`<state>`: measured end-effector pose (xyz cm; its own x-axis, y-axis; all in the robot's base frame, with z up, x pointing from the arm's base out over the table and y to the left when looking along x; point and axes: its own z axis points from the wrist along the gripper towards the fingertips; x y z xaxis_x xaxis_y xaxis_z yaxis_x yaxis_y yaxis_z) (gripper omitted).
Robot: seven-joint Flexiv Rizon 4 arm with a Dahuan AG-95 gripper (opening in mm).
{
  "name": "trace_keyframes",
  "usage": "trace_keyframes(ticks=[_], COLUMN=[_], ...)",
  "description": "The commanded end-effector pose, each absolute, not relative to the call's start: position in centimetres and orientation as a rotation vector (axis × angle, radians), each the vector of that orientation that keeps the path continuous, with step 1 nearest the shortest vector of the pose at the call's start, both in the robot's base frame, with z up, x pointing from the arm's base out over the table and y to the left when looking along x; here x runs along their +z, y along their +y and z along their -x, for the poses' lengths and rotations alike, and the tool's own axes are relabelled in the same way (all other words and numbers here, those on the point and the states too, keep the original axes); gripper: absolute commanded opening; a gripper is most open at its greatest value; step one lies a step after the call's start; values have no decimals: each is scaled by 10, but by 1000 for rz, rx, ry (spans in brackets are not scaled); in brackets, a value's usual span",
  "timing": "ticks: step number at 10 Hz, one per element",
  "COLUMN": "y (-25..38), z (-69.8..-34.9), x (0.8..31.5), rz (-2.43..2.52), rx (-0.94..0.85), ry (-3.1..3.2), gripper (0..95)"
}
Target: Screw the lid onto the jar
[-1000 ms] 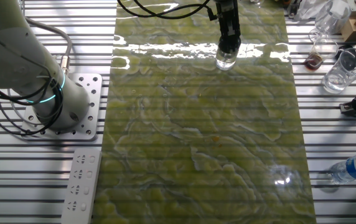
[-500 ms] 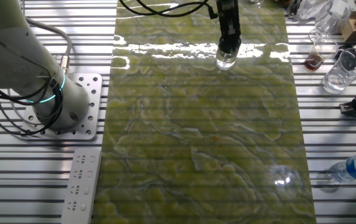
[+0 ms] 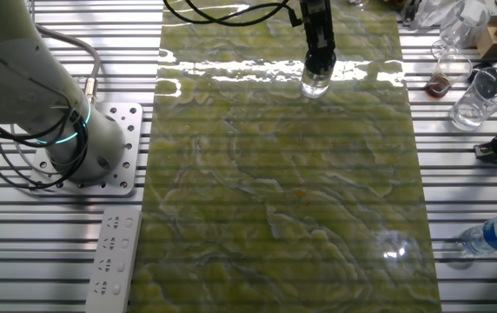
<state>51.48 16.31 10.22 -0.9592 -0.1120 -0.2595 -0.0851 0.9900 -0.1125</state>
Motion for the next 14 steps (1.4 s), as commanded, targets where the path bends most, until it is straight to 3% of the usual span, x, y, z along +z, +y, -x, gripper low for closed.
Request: trace_keyframes(ticks=[1, 2, 3, 14], y=[164, 164, 164, 164], z=[-515, -515, -515, -515], x=[101, 101, 101, 102], rz=[145, 147, 152, 123], rx=[-144, -143, -143, -96], ry=[2863, 2863, 2862, 2891], gripper=[570, 570, 760, 760])
